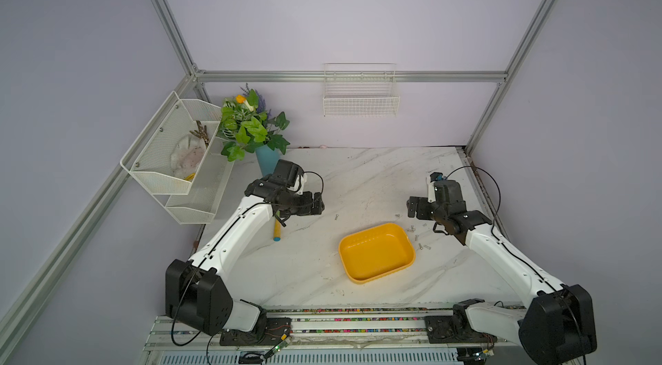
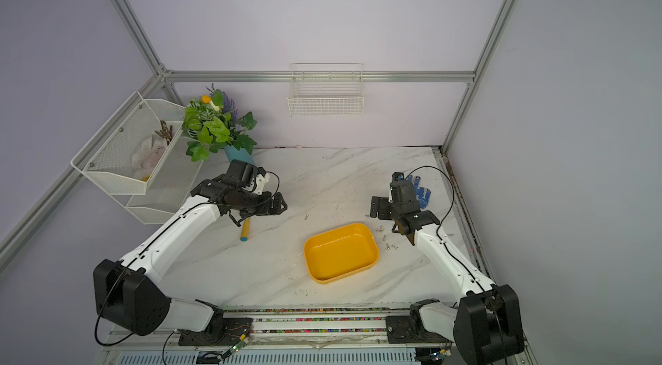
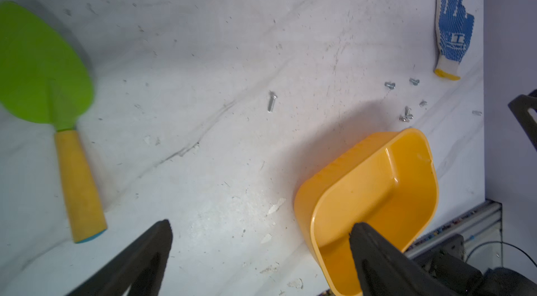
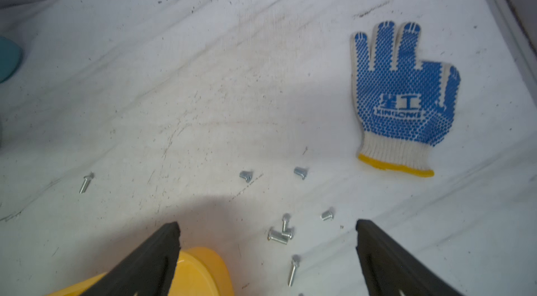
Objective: Take out the screws from the storage box
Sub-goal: Place the screw at the center of the board, then reset both arms
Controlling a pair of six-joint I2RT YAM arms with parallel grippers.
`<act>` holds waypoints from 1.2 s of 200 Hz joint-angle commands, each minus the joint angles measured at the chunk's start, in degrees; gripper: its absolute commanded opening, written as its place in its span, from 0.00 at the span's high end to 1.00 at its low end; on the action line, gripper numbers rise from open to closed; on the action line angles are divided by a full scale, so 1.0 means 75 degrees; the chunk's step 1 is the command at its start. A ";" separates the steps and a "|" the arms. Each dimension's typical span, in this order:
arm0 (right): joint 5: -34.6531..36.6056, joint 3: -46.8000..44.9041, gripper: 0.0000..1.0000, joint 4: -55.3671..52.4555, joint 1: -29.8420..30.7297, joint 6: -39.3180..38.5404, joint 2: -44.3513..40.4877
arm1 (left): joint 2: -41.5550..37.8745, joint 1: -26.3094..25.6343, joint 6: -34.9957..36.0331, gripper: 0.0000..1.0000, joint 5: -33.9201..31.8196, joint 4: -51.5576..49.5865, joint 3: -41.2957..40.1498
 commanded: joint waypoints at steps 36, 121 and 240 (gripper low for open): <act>0.0829 -0.1825 0.00 0.3951 -0.0729 -0.1256 0.0077 | -0.2807 0.0766 0.2799 0.01 -0.2539 0.5850 -0.4374; 0.0235 -0.4455 0.00 1.0680 -0.1263 -0.1371 0.1565 | -0.1079 0.2604 0.2342 0.00 -0.1379 1.0320 -0.6722; -0.0055 -0.4558 0.00 1.1936 -0.1279 -0.1521 0.2715 | 0.1162 0.2640 0.2568 0.00 -0.1414 1.3573 -0.6993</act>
